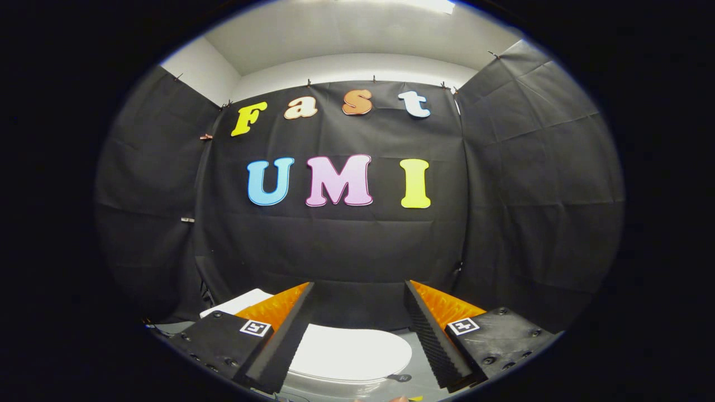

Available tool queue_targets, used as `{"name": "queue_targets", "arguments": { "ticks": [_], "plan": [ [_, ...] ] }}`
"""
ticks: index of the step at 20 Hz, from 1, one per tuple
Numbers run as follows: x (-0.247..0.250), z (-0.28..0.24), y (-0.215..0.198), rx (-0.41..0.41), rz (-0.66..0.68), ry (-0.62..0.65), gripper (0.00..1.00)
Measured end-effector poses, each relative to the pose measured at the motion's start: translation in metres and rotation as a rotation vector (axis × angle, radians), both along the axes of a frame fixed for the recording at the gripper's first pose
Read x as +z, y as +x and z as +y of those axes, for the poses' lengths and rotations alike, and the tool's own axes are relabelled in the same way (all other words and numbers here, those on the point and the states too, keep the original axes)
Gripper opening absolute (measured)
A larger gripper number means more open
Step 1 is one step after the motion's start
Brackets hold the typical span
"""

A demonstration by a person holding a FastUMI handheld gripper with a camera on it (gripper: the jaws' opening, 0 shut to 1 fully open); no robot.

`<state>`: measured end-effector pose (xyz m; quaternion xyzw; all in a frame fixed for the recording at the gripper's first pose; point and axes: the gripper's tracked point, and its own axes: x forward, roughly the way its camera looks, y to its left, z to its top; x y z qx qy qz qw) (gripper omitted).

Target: Open the toilet lid.

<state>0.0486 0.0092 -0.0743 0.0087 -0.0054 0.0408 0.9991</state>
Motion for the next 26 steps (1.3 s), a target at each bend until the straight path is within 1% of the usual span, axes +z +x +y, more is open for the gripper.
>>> {"name": "queue_targets", "arguments": {
  "ticks": [4,6,13,14,17,21,22,26],
  "plan": [
    [-0.038,-0.019,0.016,-0.021,-0.025,-0.067,0.99],
    [-0.059,-0.022,0.022,-0.014,-0.026,-0.086,0.98],
    [-0.155,-0.046,0.039,-0.002,0.083,-0.094,0.98],
    [-0.166,-0.046,0.038,0.009,0.098,-0.102,0.98],
    [-0.197,-0.060,0.040,0.008,0.139,-0.115,0.98],
    [-0.242,-0.076,0.046,0.002,0.231,-0.048,0.98],
    [-0.254,-0.075,0.044,0.018,0.259,-0.014,0.98],
    [-0.302,-0.076,0.052,0.039,0.389,0.212,0.99]
  ]
}}
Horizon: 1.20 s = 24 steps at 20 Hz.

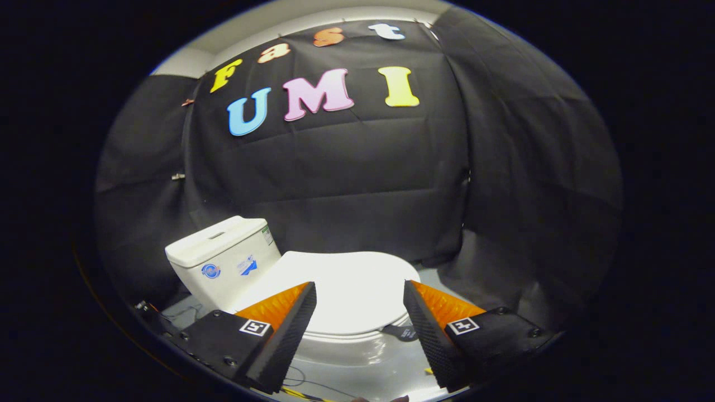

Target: Open the toilet lid.

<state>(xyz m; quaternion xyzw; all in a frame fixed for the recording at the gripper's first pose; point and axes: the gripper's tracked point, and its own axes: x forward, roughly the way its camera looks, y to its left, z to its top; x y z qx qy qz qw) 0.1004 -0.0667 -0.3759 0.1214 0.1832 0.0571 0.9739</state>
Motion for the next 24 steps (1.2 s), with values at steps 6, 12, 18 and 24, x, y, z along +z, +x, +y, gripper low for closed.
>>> {"name": "queue_targets", "arguments": {
  "ticks": [6,12,18,24],
  "plan": [
    [-0.077,-0.057,0.032,-0.169,0.173,0.194,0.99],
    [-0.156,-0.095,0.037,-0.330,0.383,0.432,0.99],
    [-0.195,-0.081,0.041,-0.383,0.493,0.732,0.95],
    [-0.187,-0.069,0.050,-0.370,0.463,0.909,0.35]
  ]
}}
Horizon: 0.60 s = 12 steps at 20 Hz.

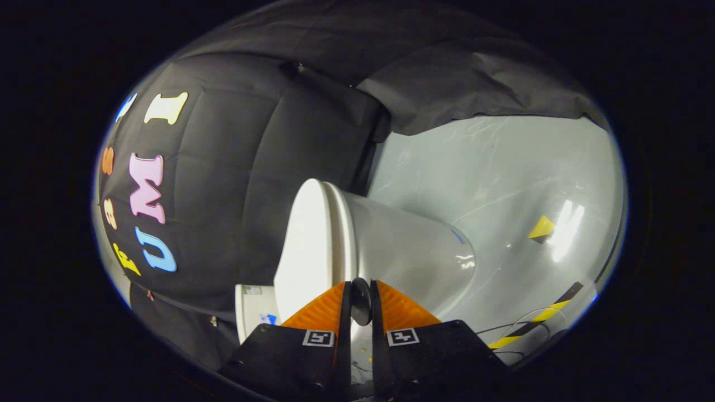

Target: Open the toilet lid.

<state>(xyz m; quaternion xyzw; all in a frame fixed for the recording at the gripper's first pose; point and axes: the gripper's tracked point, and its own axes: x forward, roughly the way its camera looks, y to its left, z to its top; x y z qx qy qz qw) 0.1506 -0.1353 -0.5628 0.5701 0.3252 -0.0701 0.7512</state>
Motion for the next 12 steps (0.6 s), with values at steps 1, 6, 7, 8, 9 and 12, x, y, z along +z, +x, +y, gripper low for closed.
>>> {"name": "queue_targets", "arguments": {
  "ticks": [1,6,7,8,9,12],
  "plan": [
    [-0.005,-0.001,0.020,0.005,0.003,0.000,0.25],
    [0.048,0.005,-0.001,0.076,-0.080,-0.157,0.05],
    [0.059,0.008,-0.001,0.076,-0.089,-0.181,0.05],
    [0.070,0.012,0.000,0.067,-0.098,-0.214,0.05],
    [0.081,0.015,0.001,0.065,-0.105,-0.254,0.05],
    [0.119,0.026,0.005,0.069,-0.108,-0.400,0.06]
  ]
}}
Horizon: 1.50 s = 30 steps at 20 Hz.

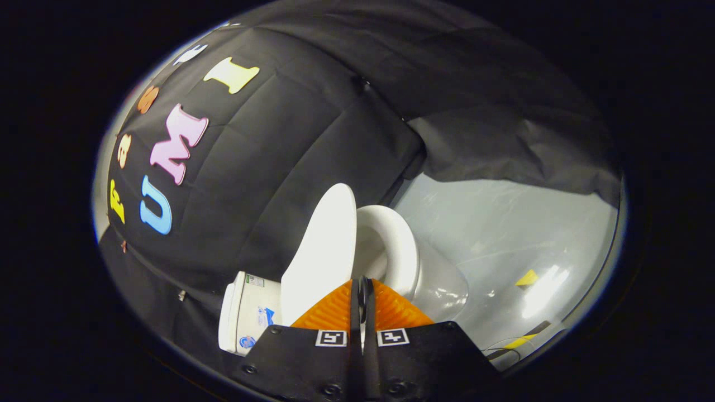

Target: Open the toilet lid.

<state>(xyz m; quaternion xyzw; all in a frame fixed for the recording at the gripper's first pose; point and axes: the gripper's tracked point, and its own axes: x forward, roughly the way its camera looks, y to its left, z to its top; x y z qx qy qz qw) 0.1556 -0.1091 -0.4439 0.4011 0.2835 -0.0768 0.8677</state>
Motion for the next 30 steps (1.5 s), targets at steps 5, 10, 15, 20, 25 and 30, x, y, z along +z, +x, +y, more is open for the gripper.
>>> {"name": "queue_targets", "arguments": {
  "ticks": [5,10,15,20,25,30],
  "plan": [
    [0.077,0.036,0.010,0.042,-0.048,-0.170,0.05],
    [0.141,0.092,0.015,0.078,-0.084,-0.350,0.05],
    [0.193,0.140,0.010,0.094,-0.118,-0.494,0.06],
    [0.223,0.194,0.010,0.117,-0.165,-0.539,0.06],
    [0.244,0.250,0.008,0.164,-0.213,-0.596,0.06],
    [0.261,0.308,0.004,0.203,-0.237,-0.703,0.06]
  ]
}}
